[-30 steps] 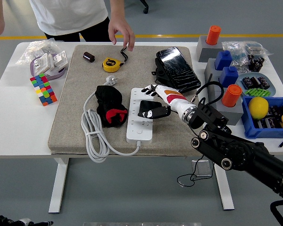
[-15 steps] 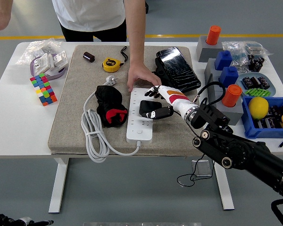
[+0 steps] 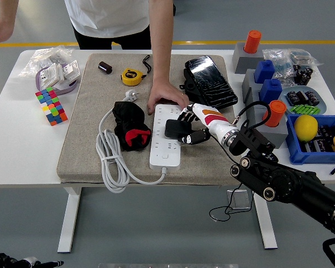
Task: Pull the plug out and thorw away
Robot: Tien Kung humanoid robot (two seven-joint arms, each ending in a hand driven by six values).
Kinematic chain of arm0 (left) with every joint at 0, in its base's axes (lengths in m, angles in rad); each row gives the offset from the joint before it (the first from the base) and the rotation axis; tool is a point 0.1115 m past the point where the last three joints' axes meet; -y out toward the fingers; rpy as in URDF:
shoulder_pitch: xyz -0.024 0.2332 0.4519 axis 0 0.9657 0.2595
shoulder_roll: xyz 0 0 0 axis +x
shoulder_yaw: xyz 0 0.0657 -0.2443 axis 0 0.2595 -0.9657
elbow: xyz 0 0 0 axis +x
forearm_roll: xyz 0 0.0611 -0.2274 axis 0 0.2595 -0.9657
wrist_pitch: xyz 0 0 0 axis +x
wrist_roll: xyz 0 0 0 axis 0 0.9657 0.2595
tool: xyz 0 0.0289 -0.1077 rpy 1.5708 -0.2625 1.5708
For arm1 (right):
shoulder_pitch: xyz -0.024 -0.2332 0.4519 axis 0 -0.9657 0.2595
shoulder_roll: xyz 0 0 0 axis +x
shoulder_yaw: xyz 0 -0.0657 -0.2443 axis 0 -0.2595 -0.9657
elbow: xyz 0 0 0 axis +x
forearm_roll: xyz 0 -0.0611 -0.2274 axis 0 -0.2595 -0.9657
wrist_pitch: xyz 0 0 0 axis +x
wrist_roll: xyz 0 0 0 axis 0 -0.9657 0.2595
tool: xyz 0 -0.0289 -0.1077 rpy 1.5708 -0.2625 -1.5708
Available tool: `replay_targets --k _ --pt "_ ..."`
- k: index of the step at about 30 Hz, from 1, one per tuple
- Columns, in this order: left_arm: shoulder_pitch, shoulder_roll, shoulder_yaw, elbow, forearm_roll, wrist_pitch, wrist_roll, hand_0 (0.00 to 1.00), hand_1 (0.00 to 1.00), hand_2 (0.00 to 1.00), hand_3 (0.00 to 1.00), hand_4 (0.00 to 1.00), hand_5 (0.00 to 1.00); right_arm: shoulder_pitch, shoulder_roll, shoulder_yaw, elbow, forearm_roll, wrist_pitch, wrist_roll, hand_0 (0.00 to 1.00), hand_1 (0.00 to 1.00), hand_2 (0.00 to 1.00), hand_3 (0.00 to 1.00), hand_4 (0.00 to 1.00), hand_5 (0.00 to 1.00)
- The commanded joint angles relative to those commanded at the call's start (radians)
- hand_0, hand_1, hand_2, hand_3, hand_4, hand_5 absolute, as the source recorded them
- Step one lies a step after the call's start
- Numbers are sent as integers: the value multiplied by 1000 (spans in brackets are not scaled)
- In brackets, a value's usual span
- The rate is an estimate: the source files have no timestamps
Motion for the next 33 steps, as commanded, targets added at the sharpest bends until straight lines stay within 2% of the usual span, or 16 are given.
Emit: replay_targets --k 3,4,9,10,15,16,21,22,26,28,33 --pt "-2 0 1 0 0 0 0 529 665 691 670 834 708 1 0 -1 5 5 -10 10 565 544 533 539 939 92" --pt "-2 0 0 -1 0 0 0 529 664 691 670 835 708 1 0 0 8 6 -14 14 390 488 515 541 923 69" --pt "-3 0 -1 0 3 -1 1 529 664 691 670 835 708 3 0 1 19 15 -31 34 390 488 515 541 923 69" --pt "-3 0 -1 0 2 -1 1 529 665 691 670 834 706 4 0 1 22 18 -34 39 265 326 441 538 956 2" --pt "-2 0 -1 0 2 -1 1 529 665 691 670 834 706 4 0 -7 32 24 -38 54 265 326 441 538 956 2" --pt "-1 0 0 -1 1 -1 0 531 664 691 670 834 707 4 0 -8 31 25 -36 55 127 179 324 518 956 2" --pt "0 0 0 -1 0 0 0 531 664 691 670 834 707 2 0 -12 27 28 -31 54 127 179 324 518 956 2" --pt "1 0 -1 -1 1 -1 1 531 665 691 670 835 706 1 0 -12 27 28 -30 54 57 146 294 508 950 2" --pt "0 2 -2 -1 4 -2 2 531 665 691 670 835 706 -1 0 -13 31 32 -26 57 57 146 294 508 950 2" --pt "-1 2 -3 -2 5 -2 2 531 665 691 670 835 705 -2 0 -13 31 46 -30 65 26 127 260 504 937 2" --pt "-5 2 -1 -3 4 -1 0 531 665 691 670 835 705 -6 0 -9 31 115 -53 106 26 127 260 504 937 2"
